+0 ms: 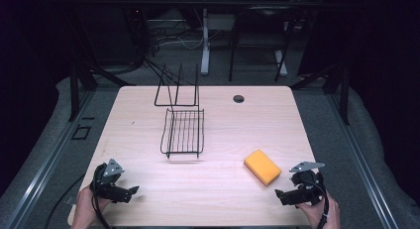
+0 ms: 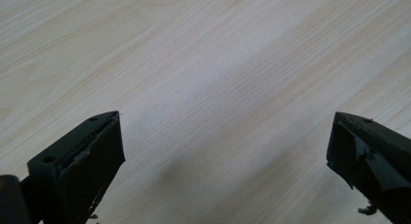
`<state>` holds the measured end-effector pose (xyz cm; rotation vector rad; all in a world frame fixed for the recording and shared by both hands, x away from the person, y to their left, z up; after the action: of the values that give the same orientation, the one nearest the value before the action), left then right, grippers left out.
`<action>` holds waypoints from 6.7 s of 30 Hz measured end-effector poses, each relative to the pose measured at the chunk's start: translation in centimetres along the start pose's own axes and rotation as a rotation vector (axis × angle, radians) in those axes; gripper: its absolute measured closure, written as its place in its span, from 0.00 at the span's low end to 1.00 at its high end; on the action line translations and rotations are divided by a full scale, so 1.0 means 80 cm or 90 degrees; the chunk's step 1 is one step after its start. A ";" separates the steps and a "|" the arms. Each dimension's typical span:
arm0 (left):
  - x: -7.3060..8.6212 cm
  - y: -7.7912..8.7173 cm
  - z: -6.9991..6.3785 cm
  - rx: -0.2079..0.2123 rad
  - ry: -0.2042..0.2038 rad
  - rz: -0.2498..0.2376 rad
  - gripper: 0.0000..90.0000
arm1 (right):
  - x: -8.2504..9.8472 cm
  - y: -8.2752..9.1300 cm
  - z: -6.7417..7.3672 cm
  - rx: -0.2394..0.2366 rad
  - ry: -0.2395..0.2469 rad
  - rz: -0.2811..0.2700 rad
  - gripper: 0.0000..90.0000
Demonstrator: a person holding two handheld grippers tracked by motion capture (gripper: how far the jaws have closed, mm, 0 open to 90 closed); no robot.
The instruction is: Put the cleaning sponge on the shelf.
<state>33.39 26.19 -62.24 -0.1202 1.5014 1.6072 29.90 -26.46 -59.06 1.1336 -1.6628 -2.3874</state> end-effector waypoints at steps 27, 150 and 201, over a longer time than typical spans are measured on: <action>0.003 -0.004 0.001 -0.007 -0.004 0.005 0.00 | -0.055 -0.050 0.000 -0.040 0.064 0.073 0.00; 0.004 -0.003 -0.001 0.002 -0.002 0.008 0.00 | -0.136 -0.016 0.072 -0.037 0.160 0.018 0.33; 0.004 -0.003 0.000 -0.004 0.000 0.001 0.00 | -0.209 -0.050 0.125 -0.075 0.206 -0.003 0.35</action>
<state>33.40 26.32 -62.60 -0.1229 1.4968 1.6130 38.04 -9.98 -51.57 1.4111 -1.3989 -2.1289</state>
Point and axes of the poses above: each handheld gripper's, and its own axes: y roughly backward along the jaws, x roughly out of its underside, z roughly to its left, the point moved 8 cm from there along -y, roughly forward along the jaws, and after that the axes turned 13 degrees about -x, right-handed, at the moved point
